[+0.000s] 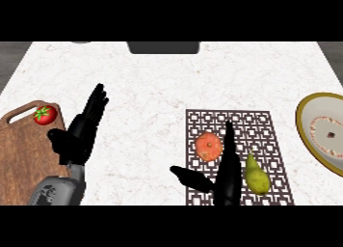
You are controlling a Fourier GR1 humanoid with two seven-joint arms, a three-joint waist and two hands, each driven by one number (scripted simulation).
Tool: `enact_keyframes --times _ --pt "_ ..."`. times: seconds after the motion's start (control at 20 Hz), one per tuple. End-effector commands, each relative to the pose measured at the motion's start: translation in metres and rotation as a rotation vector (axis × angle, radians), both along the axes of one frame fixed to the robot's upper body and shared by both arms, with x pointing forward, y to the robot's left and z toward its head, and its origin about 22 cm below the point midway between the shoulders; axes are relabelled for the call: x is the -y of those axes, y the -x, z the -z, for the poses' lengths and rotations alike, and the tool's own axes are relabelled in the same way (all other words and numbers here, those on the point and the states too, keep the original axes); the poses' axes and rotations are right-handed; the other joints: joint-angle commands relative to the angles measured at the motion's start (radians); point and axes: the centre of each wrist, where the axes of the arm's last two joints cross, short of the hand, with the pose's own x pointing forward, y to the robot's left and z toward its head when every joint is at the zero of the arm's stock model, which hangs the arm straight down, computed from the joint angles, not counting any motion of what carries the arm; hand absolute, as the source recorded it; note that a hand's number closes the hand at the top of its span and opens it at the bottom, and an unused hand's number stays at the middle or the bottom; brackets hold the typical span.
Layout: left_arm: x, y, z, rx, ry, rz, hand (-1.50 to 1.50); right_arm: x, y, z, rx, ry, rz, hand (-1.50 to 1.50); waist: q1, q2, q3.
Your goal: Pick the squash from the placemat and place it in the bowl
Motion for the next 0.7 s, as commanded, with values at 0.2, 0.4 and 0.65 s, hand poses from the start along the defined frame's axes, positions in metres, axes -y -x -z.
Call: enact_keyframes --times 0.2,0.4,0.65 --pt "0.017 0.001 -0.007 0.008 0.001 0.01 0.0 0.012 -0.016 0.044 -0.015 -0.022 0.05 -1.5 0.001 0.0 0.0" --pt "-0.007 0.007 -0.002 0.009 -0.012 -0.01 0.0 0.023 -0.011 0.043 -0.086 0.061 0.072 -1.5 -0.003 -0.001 -0.001" --pt "-0.014 0.005 0.006 0.002 -0.013 -0.008 0.0 0.01 -0.024 0.057 -0.145 0.126 0.073 -1.5 0.0 0.0 0.0"
